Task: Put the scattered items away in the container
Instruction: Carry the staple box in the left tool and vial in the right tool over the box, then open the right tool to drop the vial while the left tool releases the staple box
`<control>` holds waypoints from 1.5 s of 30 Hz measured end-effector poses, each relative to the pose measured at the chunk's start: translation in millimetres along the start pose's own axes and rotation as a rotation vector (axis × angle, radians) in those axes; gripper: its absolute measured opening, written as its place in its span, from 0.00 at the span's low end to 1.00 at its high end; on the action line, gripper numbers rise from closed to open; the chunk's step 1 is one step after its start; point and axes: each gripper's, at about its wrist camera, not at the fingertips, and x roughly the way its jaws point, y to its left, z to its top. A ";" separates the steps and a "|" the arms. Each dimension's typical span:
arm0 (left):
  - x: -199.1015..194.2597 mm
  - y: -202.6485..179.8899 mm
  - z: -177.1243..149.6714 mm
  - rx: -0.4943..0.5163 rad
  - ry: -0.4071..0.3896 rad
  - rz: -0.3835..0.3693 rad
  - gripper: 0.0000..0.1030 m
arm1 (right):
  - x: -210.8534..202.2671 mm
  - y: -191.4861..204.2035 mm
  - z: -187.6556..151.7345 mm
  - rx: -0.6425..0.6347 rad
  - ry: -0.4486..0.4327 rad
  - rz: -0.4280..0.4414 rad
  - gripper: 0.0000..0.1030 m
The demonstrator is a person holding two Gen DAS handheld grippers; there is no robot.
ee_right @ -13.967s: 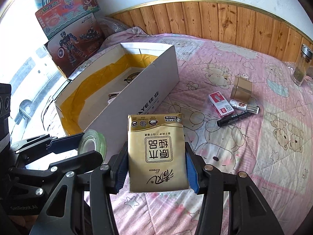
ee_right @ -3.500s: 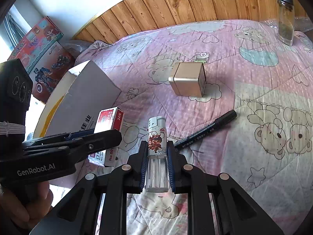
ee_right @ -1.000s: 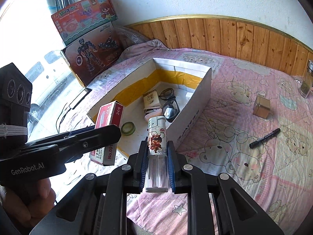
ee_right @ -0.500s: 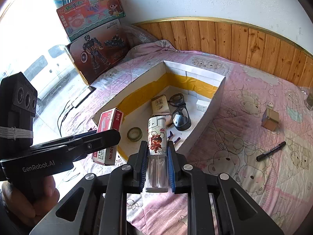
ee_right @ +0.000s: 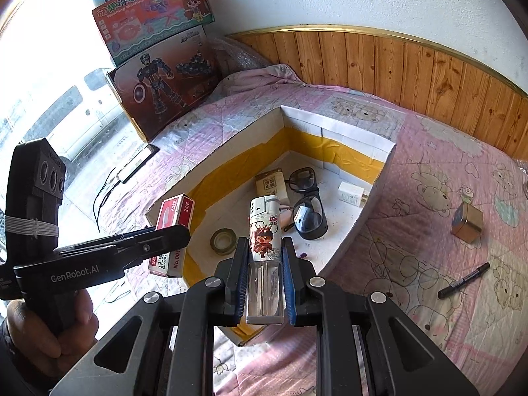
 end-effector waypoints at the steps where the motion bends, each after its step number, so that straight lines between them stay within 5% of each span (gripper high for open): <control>1: 1.9 1.2 1.0 -0.001 0.003 0.002 0.41 | 2.3 -1.5 1.8 0.000 0.002 0.000 0.19; 30: 70.6 -0.7 16.8 0.056 0.150 0.040 0.41 | 69.2 -63.4 51.1 0.038 0.069 -0.031 0.19; 45: 94.1 7.3 22.9 0.075 0.213 0.105 0.41 | 108.0 -70.2 76.6 -0.048 0.127 -0.060 0.20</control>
